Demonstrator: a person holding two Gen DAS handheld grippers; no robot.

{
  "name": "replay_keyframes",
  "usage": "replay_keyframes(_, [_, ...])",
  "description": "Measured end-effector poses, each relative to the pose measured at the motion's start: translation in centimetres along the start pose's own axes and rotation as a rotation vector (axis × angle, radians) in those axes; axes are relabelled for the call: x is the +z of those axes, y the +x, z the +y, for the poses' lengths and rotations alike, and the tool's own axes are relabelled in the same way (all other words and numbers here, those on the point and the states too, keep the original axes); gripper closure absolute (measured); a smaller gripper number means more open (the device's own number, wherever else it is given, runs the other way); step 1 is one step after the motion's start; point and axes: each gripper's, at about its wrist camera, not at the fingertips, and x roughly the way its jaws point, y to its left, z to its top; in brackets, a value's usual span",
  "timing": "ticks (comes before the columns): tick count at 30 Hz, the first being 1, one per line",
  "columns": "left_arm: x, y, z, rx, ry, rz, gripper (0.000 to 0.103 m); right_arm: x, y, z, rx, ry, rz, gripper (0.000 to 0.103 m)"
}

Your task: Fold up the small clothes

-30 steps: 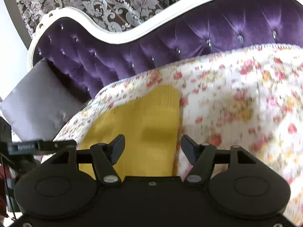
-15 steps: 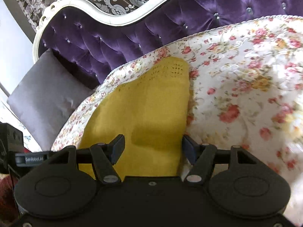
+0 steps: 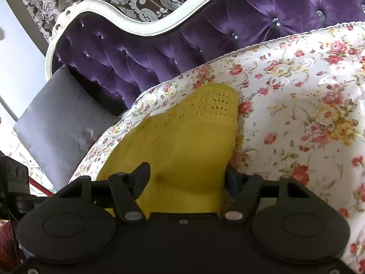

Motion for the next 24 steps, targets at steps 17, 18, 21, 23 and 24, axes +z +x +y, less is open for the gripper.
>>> replay_keyframes(17, [-1.0, -3.5, 0.2, -0.128, -0.117, 0.033, 0.086, -0.6, -4.3, 2.9, -0.078, 0.017, 0.012, 0.067])
replay_keyframes(18, [-1.3, -3.8, -0.2, -0.139, -0.11, 0.041, 0.086, -0.9, -4.8, 3.1, -0.081, 0.018, 0.016, 0.067])
replay_keyframes(21, [-2.7, -4.6, -1.0, -0.165, -0.098, 0.069, 0.087, -2.1, -6.6, 3.6, -0.083, 0.04, 0.032, 0.067])
replay_keyframes(23, [-3.8, -5.1, -1.5, -0.177, -0.099, 0.086, 0.087, -2.9, -7.9, 3.7, -0.09, 0.059, 0.046, 0.067])
replay_keyframes(24, [-4.3, -5.5, -1.6, -0.187, -0.101, 0.093, 0.087, -3.2, -8.4, 3.9, -0.09, 0.068, 0.049, 0.067])
